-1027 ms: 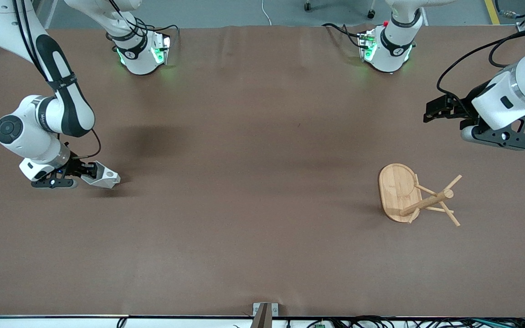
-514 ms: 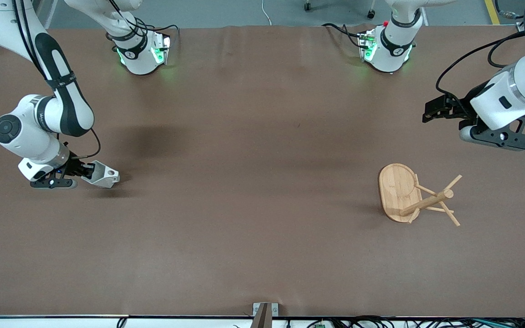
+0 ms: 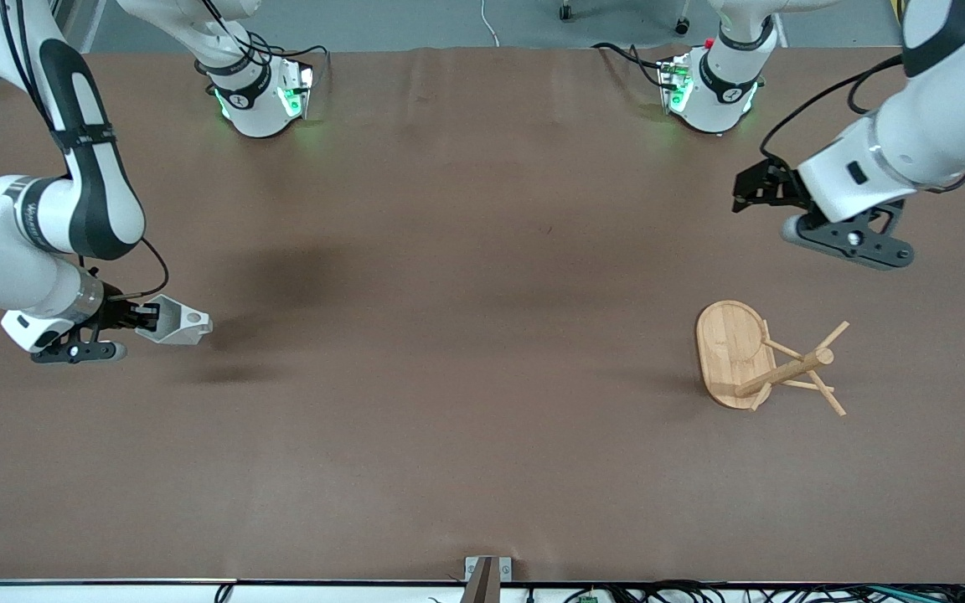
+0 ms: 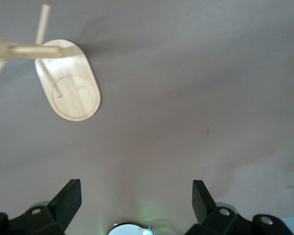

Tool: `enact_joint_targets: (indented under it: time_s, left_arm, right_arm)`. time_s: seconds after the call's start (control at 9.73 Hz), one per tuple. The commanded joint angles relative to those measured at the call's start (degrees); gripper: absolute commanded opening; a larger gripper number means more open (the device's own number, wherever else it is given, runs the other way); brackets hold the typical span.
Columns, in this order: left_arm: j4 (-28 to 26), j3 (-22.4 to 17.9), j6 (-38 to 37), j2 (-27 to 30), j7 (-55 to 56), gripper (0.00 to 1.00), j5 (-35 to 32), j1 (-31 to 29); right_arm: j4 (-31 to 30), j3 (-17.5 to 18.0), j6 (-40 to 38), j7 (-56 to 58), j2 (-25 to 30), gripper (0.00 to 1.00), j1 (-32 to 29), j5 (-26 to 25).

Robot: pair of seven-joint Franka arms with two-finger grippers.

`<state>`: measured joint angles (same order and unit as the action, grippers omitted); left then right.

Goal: Hang cup on rack
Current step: 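Lift the cup with the right gripper while the left gripper approaches it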

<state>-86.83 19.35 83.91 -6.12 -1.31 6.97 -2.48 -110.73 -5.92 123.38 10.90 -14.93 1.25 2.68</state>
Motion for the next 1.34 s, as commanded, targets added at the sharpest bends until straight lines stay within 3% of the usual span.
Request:
enact_joint_targets:
  time_s: [0.0,0.1,0.41,0.62,0.92,1.23]
  left_arm:
    - [2.8,1.7,0.3,-4.9,-0.5,1.00,0.7,3.0]
    - [3.9,1.7,1.1,-5.7,-0.5,1.00,0.7,5.7]
    - [4.0,2.1,10.0,-6.5,-1.3,1.00,2.0,13.7]
    - [4.0,2.2,15.0,-6.5,-8.0,1.00,2.1,18.1]
    - [4.0,2.2,21.4,-6.6,-25.7,1.00,3.3,21.1]
    - [3.8,2.9,27.8,-8.4,-33.2,1.00,4.5,23.3]
  right_arm:
    - [7.3,1.1,-8.4,-0.6,0.5,0.01,3.9,9.3]
    - [8.5,1.4,-9.7,-2.9,0.7,0.01,5.1,13.7]
    - [8.6,9.0,-10.1,-3.5,0.8,0.01,6.5,34.2]
    - [8.6,13.5,-10.1,-1.0,0.5,0.01,7.1,48.9]
    - [8.3,15.6,-12.7,3.8,0.5,0.01,8.6,59.4]
    - [8.3,17.3,-13.9,3.7,0.6,0.01,9.8,66.8]
